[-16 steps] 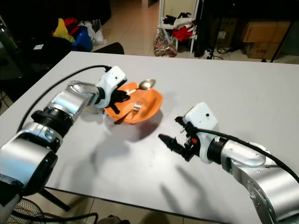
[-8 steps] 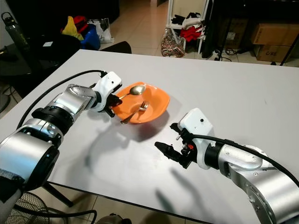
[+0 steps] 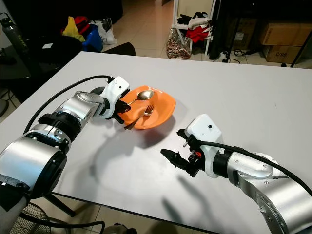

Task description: Setting the table

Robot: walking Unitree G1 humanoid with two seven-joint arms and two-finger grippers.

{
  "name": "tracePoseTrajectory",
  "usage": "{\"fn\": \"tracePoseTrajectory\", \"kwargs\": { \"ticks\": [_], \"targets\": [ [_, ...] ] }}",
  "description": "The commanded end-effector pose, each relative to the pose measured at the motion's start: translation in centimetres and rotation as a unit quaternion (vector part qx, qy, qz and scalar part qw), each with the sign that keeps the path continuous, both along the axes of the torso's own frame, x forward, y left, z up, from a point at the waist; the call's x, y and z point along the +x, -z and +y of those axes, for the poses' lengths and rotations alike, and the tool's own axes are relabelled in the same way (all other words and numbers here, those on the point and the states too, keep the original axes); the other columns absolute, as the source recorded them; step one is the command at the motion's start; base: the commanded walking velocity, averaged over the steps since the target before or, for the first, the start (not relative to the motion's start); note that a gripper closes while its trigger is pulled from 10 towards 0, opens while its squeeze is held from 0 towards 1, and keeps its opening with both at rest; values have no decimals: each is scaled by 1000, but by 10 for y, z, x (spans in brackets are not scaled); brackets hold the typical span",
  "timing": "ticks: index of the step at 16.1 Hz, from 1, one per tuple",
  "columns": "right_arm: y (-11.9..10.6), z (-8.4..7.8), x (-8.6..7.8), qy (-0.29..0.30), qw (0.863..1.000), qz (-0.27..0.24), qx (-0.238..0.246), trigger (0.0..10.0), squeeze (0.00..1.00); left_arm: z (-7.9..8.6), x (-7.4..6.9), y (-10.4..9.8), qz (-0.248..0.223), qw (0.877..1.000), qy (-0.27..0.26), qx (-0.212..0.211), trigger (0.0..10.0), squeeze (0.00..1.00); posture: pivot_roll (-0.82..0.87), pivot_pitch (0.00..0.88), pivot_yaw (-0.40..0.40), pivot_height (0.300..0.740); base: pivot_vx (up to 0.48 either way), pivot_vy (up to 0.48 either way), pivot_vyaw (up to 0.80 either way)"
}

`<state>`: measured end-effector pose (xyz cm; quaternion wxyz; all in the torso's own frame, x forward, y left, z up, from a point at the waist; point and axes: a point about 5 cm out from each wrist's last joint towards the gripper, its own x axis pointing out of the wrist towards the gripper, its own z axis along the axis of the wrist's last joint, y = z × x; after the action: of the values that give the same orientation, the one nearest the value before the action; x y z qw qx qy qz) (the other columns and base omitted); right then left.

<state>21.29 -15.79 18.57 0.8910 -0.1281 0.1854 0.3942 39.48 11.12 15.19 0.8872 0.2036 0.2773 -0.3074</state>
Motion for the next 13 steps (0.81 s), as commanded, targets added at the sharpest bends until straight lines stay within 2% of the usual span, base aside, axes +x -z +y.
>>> {"fn": "tracePoseTrajectory", "kwargs": {
  "ticks": [1,2,4,5,8,10,12,13],
  "targets": [
    [-1,4,-4,-9,1000,2,4,10000,0,1,3,-7,-11,1000,-6,-6,10000,247,9,0,117,740,0,0,0],
    [0,4,-5,-10,1000,3,4,10000,0,1,3,-7,-10,1000,-6,-7,10000,271,10,0,116,740,0,0,0],
    [0,4,-5,-11,1000,4,4,10000,0,0,3,-7,-10,1000,-6,-8,10000,494,12,0,114,740,0,0,0],
    [0,4,-5,-11,1000,4,4,10000,0,0,3,-7,-10,1000,-6,-8,10000,541,12,0,114,740,0,0,0],
    [0,5,-4,-13,1000,6,2,10000,0,0,3,-7,-12,1000,-6,-11,10000,769,14,0,112,740,0,0,0],
    [1,6,-5,-12,1000,6,2,10000,0,0,3,-7,-13,1000,-7,-13,10000,824,13,0,113,740,0,0,0],
    [1,6,-5,-11,1000,6,2,10000,0,0,4,-8,-18,1000,-8,-15,10000,820,13,0,113,740,0,0,0],
    [1,7,-5,-1,1000,1,11,10000,0,-3,10,-25,-72,996,-3,-56,10000,596,9,0,123,740,0,0,0]
  ]
}}
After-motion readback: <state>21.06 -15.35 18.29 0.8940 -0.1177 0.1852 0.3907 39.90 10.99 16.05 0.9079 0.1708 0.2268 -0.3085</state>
